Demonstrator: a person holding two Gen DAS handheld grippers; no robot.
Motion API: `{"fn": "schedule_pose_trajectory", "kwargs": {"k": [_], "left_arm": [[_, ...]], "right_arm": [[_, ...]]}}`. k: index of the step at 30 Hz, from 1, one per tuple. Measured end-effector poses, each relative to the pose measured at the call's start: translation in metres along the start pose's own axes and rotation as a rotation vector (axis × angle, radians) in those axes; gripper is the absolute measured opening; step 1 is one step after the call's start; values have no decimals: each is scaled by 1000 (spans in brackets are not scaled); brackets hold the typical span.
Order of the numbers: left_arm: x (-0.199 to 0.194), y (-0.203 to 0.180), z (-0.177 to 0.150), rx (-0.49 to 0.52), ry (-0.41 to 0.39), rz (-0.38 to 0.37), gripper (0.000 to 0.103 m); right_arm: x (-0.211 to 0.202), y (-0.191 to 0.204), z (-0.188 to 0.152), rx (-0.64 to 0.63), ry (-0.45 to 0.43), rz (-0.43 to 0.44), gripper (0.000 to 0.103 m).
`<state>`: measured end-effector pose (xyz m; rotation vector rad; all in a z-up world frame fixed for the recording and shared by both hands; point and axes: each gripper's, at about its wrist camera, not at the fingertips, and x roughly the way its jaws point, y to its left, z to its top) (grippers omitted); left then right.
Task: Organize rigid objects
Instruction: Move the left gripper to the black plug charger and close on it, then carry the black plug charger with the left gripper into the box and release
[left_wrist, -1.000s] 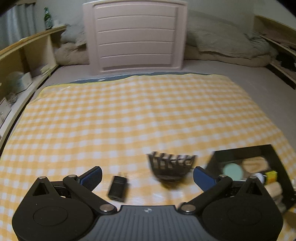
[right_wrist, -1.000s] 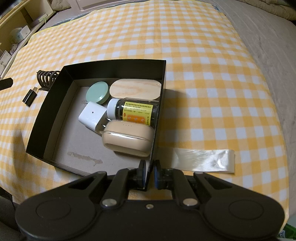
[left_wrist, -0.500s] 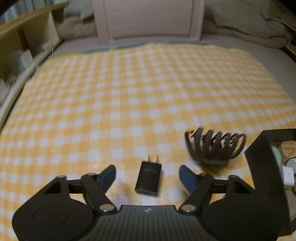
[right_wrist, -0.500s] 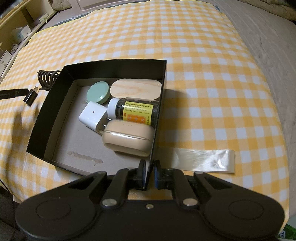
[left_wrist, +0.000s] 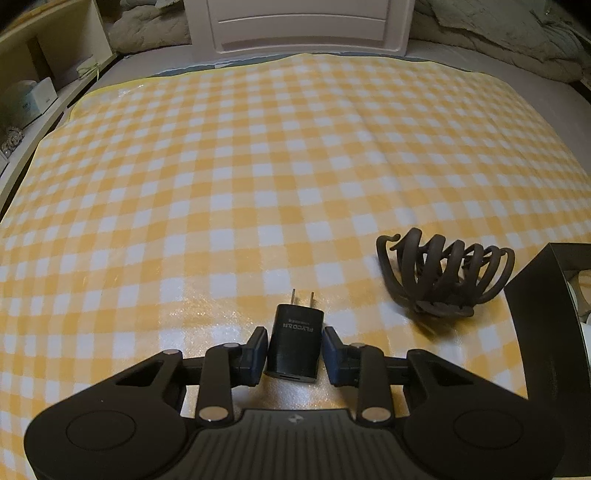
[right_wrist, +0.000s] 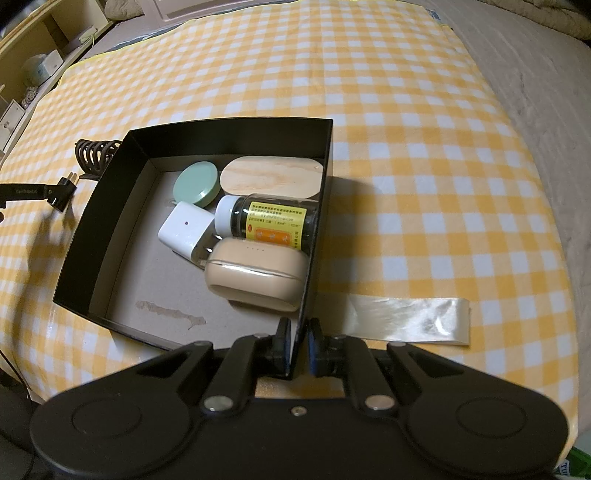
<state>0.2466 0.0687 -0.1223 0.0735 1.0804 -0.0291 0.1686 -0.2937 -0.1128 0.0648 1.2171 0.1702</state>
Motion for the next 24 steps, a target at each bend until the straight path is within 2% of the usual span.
{"fn": "schedule_pose_trajectory", "kwargs": {"k": [5,13,19,22,24], "left_arm": [[-25,-3,9,-41,-75,-17,33],[-85,-43,20,-122,-209,-193,33],[-99,-97,21,-83,-196,-322,33],[-95,-124,23,-50,-167,-360,33],[-90,-139,22,-40,-147,-360,33]], "right_arm": [[0,0,0,1,0,-1,10],[0,0,0,0,1,-1,10],[1,1,0,-1,0,0,10],[1,1,0,0,0,1,10],[1,1,0,-1,1,1,10]]}}
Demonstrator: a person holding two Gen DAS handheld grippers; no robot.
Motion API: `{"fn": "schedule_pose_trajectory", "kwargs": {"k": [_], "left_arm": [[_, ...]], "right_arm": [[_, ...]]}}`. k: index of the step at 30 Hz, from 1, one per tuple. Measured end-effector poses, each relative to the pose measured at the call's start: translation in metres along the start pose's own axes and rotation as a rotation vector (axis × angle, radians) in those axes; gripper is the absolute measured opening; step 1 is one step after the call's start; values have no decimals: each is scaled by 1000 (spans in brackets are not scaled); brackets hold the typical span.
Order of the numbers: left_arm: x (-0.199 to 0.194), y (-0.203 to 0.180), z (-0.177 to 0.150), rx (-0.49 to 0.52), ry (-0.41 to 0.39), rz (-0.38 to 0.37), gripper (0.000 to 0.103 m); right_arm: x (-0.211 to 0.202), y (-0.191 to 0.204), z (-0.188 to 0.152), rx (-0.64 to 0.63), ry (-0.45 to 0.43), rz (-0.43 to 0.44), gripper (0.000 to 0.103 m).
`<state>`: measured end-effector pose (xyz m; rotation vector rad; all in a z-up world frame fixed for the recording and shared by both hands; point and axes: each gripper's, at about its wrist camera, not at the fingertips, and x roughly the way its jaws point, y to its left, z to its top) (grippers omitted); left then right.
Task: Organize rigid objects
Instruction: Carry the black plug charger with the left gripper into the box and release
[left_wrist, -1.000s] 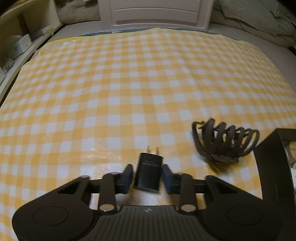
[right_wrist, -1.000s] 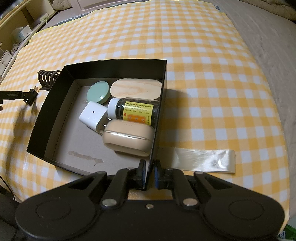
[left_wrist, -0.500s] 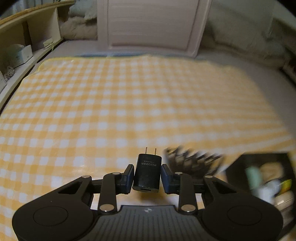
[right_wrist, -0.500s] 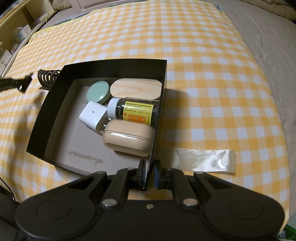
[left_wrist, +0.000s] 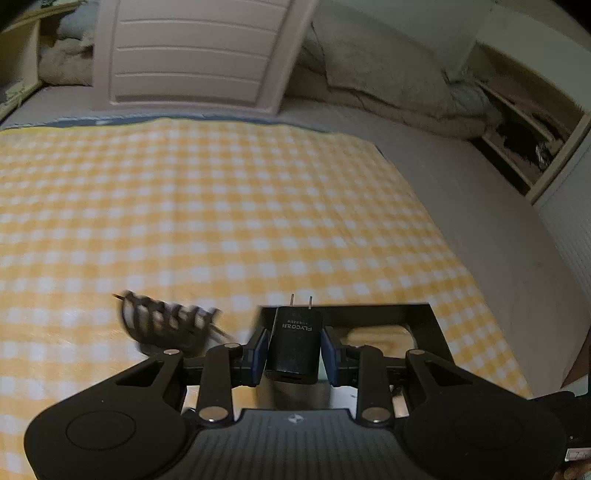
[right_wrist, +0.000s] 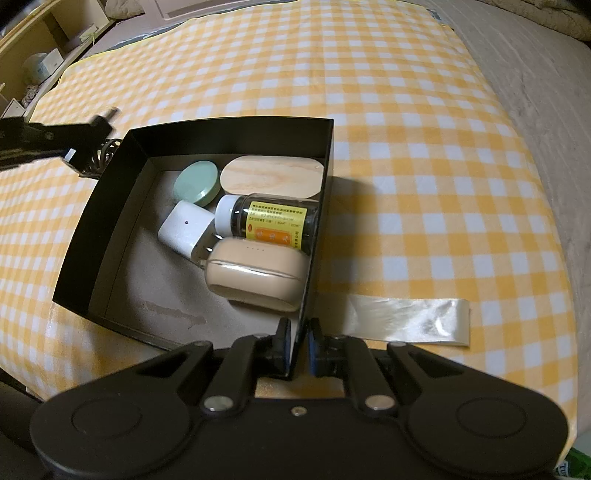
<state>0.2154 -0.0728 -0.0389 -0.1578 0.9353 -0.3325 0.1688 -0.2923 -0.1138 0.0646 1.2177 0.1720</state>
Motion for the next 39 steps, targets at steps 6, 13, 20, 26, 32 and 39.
{"fn": "schedule_pose_trajectory", "kwargs": {"k": [6,13,20,26,32,39], "left_arm": [[27,-15,-4,-16,31,79,33],[40,-21,-9,-24,31,183,33],[51,-33,-16,9,38,256,33],[53,-29,-18,4,42,260,34],[57,-28,-19,5,38,263,35],[50,-29,-17,5,28,252,35]], "right_arm": [[1,1,0,-1,0,3,10],[0,0,-1,-7,-1,11,10],[-1,0,-2,-12,0,8,10],[-1,0,-1,-14,-1,9,10],[-2,2,-1,-15,-1,9,11],[-2,2,-2,-15,-1,9,11]]}}
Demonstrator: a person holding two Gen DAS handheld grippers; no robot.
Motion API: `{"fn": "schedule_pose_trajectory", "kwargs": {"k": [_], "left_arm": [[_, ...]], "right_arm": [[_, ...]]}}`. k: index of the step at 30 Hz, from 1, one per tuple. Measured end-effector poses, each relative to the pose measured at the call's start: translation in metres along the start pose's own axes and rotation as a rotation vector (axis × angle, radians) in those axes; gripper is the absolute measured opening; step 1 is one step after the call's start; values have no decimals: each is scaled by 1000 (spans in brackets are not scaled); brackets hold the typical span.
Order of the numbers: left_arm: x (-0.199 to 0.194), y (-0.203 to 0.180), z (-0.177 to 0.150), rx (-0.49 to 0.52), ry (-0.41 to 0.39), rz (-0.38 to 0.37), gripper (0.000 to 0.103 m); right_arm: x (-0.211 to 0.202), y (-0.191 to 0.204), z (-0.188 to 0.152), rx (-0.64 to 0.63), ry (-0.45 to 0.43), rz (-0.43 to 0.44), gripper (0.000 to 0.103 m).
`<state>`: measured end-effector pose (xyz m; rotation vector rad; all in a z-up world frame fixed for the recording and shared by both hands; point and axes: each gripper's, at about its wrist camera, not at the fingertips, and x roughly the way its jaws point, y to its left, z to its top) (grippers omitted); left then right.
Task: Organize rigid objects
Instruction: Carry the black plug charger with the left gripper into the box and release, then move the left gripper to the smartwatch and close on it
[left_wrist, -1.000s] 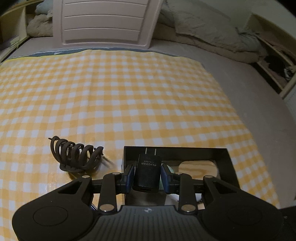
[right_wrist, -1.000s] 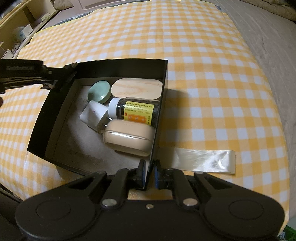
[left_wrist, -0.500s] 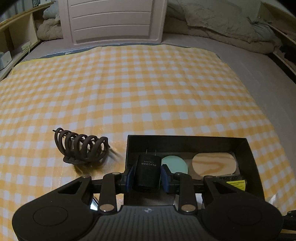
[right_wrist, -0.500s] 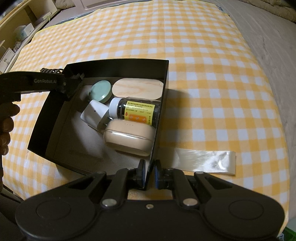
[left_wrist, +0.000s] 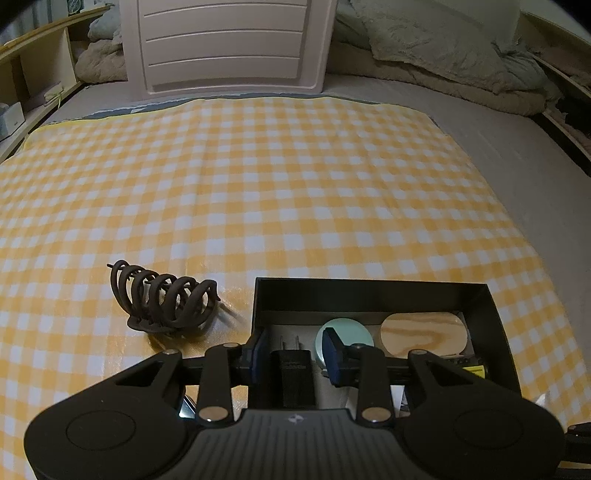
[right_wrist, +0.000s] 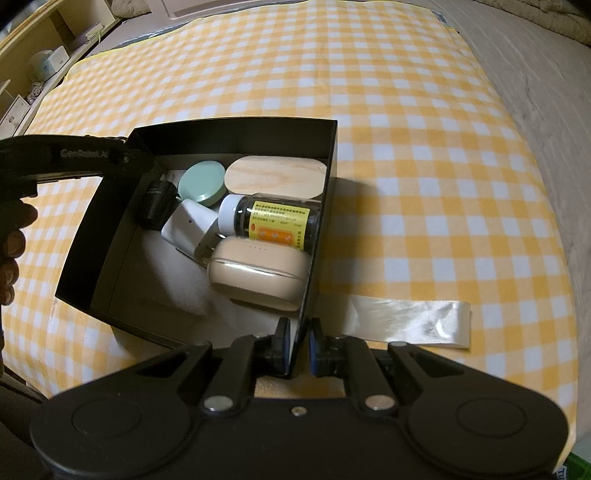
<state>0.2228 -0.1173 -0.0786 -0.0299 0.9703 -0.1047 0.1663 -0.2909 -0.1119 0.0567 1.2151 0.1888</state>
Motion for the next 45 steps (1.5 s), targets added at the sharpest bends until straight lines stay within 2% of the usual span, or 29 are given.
{"fn": "schedule_pose_trajectory", "kwargs": {"k": [13,18,23,29,45], "left_arm": [[-31,-8,-3,37,-17,-55,36],[-43,-13,-14,87,-18,-75,53],[-53,-12,-25,118,-20,-97,83],[-63,-10,-33,154,-28,-127,101],[-71,6,-41,164,-4,-155,103]], "right_arm": [[0,-1,0,-1,0,0,11],[0,0,0,0,0,0,10],[-1,-1,0,-1,0,-2,10],[-1,-1,0,1,0,-3,10],[-2,-5,0,8,-1,-5,10]]}}
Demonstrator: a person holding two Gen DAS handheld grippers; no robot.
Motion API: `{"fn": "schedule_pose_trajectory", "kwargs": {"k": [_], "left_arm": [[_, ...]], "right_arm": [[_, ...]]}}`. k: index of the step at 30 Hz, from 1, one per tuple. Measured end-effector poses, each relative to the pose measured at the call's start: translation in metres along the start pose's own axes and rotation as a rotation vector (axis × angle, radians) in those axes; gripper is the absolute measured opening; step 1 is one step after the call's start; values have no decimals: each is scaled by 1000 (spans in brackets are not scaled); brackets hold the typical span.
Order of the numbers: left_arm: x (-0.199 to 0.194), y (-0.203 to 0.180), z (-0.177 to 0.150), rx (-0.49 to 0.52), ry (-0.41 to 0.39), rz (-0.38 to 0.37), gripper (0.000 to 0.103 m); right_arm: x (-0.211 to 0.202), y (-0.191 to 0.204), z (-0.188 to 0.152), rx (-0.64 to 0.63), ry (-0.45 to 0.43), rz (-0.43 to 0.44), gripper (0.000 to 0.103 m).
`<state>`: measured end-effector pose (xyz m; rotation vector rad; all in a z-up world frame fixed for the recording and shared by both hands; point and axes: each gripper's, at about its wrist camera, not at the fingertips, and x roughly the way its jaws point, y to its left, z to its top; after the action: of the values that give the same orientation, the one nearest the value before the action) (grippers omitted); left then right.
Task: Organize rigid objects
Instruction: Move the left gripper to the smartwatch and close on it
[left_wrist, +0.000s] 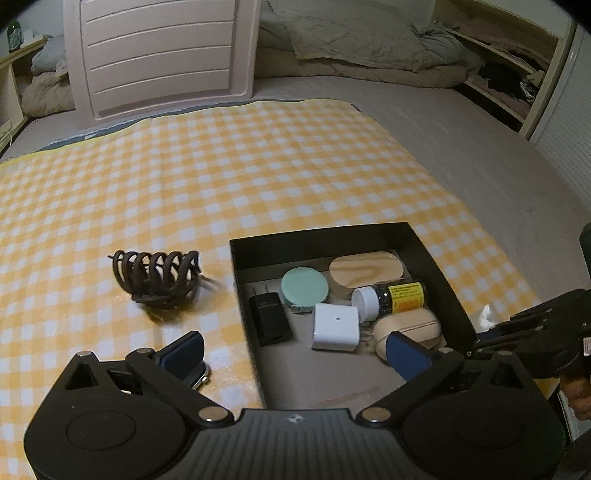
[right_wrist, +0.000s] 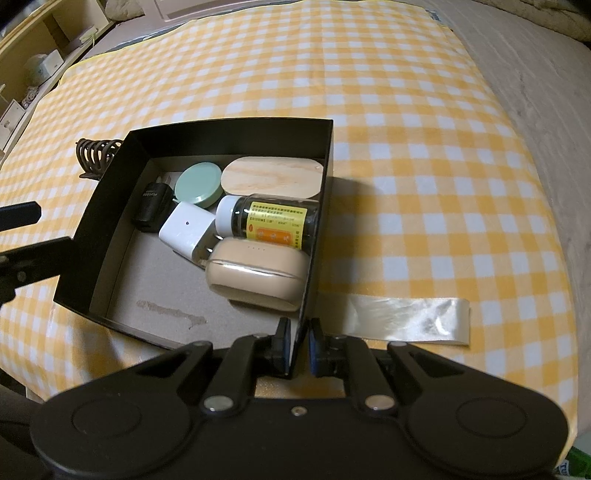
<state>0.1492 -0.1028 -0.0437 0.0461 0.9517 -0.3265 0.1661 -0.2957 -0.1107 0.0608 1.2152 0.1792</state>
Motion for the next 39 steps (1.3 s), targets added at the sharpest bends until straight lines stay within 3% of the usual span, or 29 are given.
{"fn": "schedule_pose_trajectory", "kwargs": {"k": [14,21,24,32,39], "left_arm": [[-11,57,2,-20,-18,9,103],[-7,81,4,94,-23,-20,102],[0,92,4,140,-28,-46,93],[41,112,-11,235,114,-161,79],[69,106,-27,340,173,-167,71]], "right_arm": [[1,0,0,1,1,-1,10],[1,0,0,2,1,0,10],[1,1,0,1,1,0,10],[1,1,1,0,1,0,10],[1,1,0,0,2,0,10]]}}
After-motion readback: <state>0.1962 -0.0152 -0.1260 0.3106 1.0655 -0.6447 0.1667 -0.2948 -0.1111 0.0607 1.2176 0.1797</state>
